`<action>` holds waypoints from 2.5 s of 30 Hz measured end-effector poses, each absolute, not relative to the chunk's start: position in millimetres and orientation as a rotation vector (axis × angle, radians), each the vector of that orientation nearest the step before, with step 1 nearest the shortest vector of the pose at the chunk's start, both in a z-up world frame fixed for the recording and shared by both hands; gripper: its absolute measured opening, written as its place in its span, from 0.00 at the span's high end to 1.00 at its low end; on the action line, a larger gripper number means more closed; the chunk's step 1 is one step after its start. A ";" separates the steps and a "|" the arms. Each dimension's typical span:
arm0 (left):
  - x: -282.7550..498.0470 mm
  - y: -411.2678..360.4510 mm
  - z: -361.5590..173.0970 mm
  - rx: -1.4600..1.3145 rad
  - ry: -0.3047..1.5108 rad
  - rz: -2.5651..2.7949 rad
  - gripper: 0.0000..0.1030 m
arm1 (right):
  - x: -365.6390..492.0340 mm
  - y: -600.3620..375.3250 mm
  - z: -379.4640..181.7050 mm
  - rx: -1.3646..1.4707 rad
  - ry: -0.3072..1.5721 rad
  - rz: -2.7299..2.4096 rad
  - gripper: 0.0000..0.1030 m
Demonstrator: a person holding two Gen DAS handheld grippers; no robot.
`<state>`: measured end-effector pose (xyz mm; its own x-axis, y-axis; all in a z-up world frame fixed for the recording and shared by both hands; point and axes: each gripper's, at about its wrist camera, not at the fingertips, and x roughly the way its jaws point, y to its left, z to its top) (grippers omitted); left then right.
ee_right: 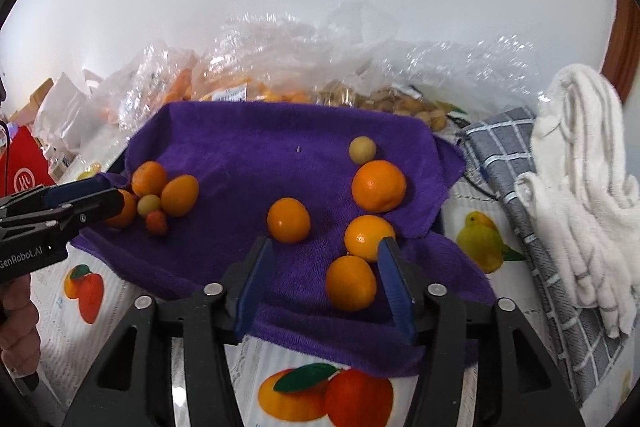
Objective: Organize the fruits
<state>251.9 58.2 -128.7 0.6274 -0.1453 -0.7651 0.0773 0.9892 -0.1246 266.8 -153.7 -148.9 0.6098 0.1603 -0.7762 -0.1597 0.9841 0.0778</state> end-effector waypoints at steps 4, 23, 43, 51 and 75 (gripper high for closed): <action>233.3 55.9 -111.4 -0.080 0.858 -0.131 0.35 | 248.3 -160.8 -128.2 0.008 0.874 0.157 0.38; 159.8 56.0 -67.7 -0.122 0.819 -0.122 0.16 | 182.4 -192.3 -84.3 0.091 0.896 0.098 0.27; 111.5 50.2 -28.0 -0.100 0.748 -0.069 0.02 | 127.9 -207.8 -44.6 0.110 0.816 0.042 0.01; 90.9 42.9 -15.0 -0.084 0.716 -0.058 0.02 | 106.7 -216.3 -30.4 0.132 0.791 0.040 0.01; 69.6 40.0 0.3 -0.087 0.678 -0.042 0.02 | 82.4 -211.1 -18.0 0.097 0.779 0.025 0.01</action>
<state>69.6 40.0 0.3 0.7780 -0.0668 -0.6247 0.0102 0.9955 -0.0937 82.4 -211.1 -18.0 0.7117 0.0583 -0.7001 0.0137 0.9952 0.0968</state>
